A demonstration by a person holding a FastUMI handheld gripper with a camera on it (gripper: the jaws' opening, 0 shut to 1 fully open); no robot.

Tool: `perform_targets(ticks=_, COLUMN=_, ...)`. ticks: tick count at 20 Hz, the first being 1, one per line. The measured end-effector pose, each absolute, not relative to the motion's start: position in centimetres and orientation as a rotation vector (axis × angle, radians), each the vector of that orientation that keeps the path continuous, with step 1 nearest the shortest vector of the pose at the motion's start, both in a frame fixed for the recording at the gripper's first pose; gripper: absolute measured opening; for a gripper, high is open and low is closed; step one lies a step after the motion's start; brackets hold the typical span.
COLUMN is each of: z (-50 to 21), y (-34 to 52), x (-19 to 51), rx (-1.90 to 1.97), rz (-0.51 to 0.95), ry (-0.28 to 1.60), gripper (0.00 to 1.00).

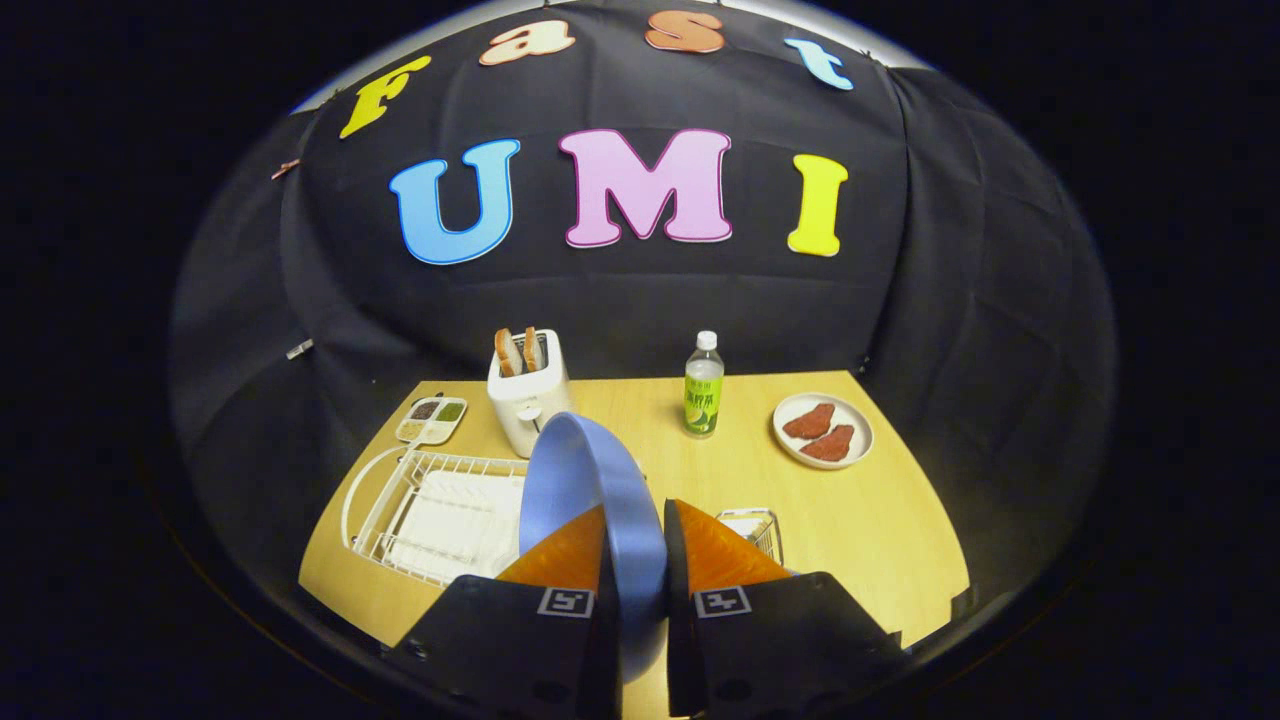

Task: Take the plate from the dish rack, then take the spoon from the basket and place it into the plate.

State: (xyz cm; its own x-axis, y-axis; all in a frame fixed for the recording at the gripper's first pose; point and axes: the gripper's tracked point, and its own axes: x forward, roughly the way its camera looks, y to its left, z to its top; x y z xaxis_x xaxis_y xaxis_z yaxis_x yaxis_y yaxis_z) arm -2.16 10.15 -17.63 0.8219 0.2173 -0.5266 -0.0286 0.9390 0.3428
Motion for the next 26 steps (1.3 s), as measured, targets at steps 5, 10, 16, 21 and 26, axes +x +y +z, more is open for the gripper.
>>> perform_targets(ticks=5, z=-20.6, y=11.0, x=-7.8, rx=0.382, rz=0.211, ry=0.694, gripper=0.22)
perform_targets(ticks=10, z=-26.1, y=13.2, x=-13.8, rx=0.399, rz=0.268, ry=0.823, gripper=0.22)
perform_targets(ticks=16, z=-32.5, y=16.5, x=-17.3, rx=0.528, rz=0.297, ry=0.995, gripper=0.22)
perform_targets(ticks=21, z=-36.2, y=17.7, x=-17.1, rx=0.625, rz=0.312, ry=1.065, gripper=0.22)
perform_targets(ticks=26, z=-37.9, y=18.3, x=-15.1, rx=0.712, rz=0.313, ry=1.066, gripper=0.23)
